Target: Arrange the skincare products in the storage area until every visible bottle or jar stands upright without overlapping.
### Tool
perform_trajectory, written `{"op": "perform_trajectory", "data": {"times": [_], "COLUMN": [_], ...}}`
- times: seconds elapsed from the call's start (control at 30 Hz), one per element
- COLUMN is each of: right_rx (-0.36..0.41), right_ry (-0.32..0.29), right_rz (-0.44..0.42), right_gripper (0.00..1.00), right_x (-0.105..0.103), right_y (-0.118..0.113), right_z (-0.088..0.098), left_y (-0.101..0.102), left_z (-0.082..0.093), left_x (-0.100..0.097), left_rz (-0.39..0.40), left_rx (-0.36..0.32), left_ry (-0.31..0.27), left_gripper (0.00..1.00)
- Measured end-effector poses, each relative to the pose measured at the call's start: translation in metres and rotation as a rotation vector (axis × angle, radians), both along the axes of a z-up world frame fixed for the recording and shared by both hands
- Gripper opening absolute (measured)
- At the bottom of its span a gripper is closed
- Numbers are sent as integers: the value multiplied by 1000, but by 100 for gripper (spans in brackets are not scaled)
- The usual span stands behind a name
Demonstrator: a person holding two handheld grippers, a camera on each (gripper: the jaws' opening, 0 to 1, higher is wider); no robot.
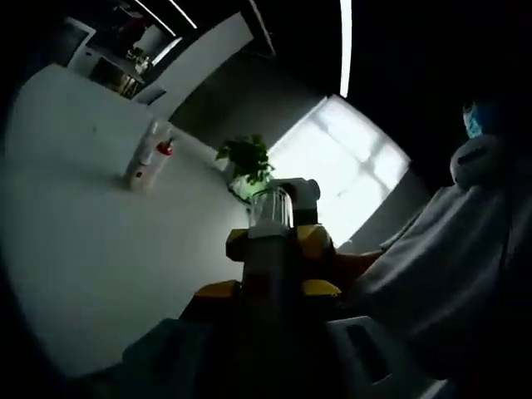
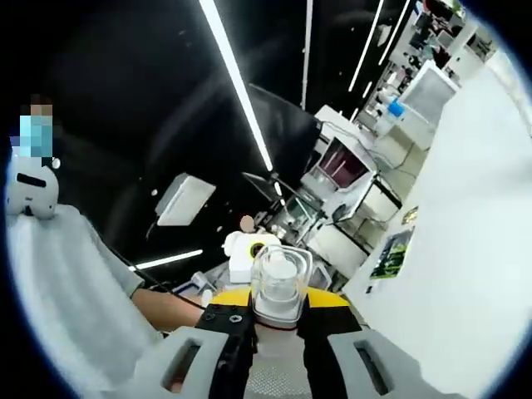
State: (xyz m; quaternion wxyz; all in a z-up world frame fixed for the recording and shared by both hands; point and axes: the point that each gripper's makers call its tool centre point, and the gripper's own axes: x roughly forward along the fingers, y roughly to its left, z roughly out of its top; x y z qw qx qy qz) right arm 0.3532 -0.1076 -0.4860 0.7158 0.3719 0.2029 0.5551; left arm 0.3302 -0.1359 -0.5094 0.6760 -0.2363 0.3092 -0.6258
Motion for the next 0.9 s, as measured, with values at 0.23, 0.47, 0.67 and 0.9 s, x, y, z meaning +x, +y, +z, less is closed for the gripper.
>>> {"op": "perform_trajectory", "data": {"times": [0.23,0.47,0.67,0.9], "right_rx": [18,48,22,-9], "right_ry": [75,163,251,303], "right_rz": [-67,-129,-173,-190], "right_gripper": [15,25,23,17], "right_x": [11,22,30,31], "right_y": [-4,-13,-20,-23], "right_z": [-6,-14,-32,-46], "left_y": [4,10,10,6], "left_z": [-1,-10,-31,-40], "left_x": [13,32,35,27], "left_rz": [85,202,233,176], "left_rx": [46,159,377,459], "left_ry": [-104,-244,-456,-610], "left_gripper": [22,21,21,21]}}
